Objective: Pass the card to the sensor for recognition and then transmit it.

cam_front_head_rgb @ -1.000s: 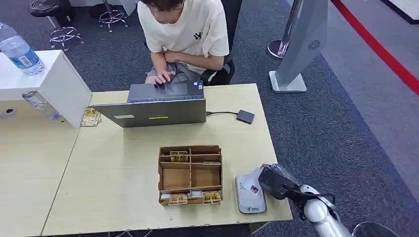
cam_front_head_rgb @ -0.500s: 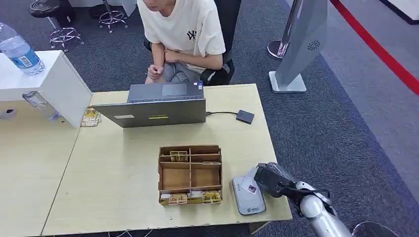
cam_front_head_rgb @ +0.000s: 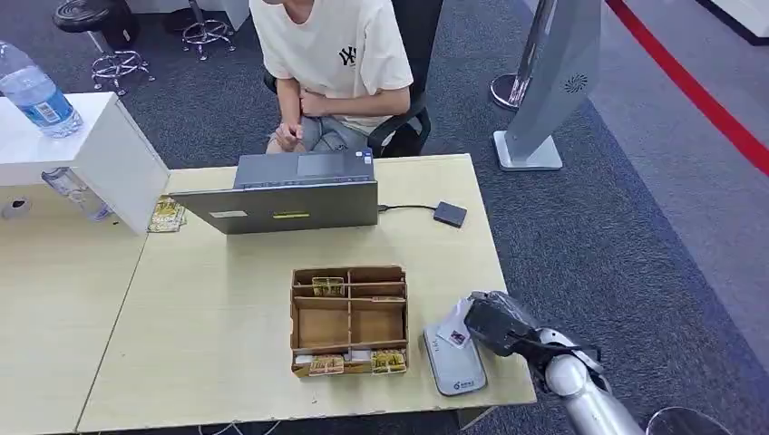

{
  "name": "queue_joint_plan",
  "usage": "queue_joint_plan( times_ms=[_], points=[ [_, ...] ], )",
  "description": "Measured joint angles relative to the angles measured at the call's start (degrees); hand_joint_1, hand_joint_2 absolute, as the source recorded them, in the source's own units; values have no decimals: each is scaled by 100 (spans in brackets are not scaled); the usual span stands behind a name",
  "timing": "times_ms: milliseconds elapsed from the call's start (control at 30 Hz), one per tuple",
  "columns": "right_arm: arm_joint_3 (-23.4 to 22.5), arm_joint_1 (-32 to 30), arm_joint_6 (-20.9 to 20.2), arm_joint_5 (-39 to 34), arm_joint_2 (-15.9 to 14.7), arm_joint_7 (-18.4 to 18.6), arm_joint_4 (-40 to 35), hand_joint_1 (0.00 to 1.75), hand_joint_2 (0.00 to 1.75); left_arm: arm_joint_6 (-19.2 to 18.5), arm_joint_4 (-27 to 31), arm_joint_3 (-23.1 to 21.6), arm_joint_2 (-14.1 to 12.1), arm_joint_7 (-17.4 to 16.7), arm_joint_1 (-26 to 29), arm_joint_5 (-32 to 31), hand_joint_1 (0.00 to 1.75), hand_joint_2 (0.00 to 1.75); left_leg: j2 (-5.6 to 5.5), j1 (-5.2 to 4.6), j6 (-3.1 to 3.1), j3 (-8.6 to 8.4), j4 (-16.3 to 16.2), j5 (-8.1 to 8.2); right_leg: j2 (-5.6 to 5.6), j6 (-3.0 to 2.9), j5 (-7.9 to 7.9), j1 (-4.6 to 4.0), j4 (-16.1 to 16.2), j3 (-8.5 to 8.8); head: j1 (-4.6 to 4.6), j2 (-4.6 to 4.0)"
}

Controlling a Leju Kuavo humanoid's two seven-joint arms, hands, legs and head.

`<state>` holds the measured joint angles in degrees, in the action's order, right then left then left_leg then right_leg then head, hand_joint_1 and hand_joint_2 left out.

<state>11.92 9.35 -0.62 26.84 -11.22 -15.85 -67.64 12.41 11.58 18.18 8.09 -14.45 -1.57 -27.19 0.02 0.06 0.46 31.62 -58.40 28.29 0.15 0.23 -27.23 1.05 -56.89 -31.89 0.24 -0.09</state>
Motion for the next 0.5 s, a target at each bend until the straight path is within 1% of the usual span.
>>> queue_joint_plan(
  times_ms=[100,167,233,300,333,433,500],
  points=[
    [-154,-90,563,68,254,-125,-307,175,175,11,0,44,35,2,2,-26,0,0,-2,1,0,1,0,0,-2,0,0,-1,-1,0,2,0],
    [-256,-182,1084,300,456,-186,-620,175,175,20,0,63,59,2,10,-88,0,0,-2,1,-1,2,0,0,-2,0,0,-1,-1,-1,2,0],
    [-315,-284,1497,496,648,-256,-980,175,175,22,0,83,81,-4,10,-136,0,0,-1,1,-1,1,0,0,0,0,-1,-2,-1,-2,0,0],
    [-335,-386,1905,686,829,-354,-1348,175,175,22,0,83,101,-13,10,-214,0,0,-1,1,-1,2,0,0,0,-1,-1,-2,-1,-3,2,0],
    [-344,-420,2032,754,888,-385,-1479,175,175,20,0,83,105,-18,11,-230,0,0,-1,1,-1,2,0,0,0,-1,-1,-2,-1,-3,2,0],
    [-335,-512,2670,1185,1132,-555,-1923,175,175,7,0,83,116,-48,11,-373,0,0,-1,1,-1,4,1,0,0,-1,-1,-1,-1,-2,2,0],
    [-265,-507,3006,1479,1229,-603,-2116,175,175,-20,0,83,116,-59,10,-459,0,0,0,1,-1,3,1,0,0,0,-1,-1,-1,-2,2,0]
  ],
)
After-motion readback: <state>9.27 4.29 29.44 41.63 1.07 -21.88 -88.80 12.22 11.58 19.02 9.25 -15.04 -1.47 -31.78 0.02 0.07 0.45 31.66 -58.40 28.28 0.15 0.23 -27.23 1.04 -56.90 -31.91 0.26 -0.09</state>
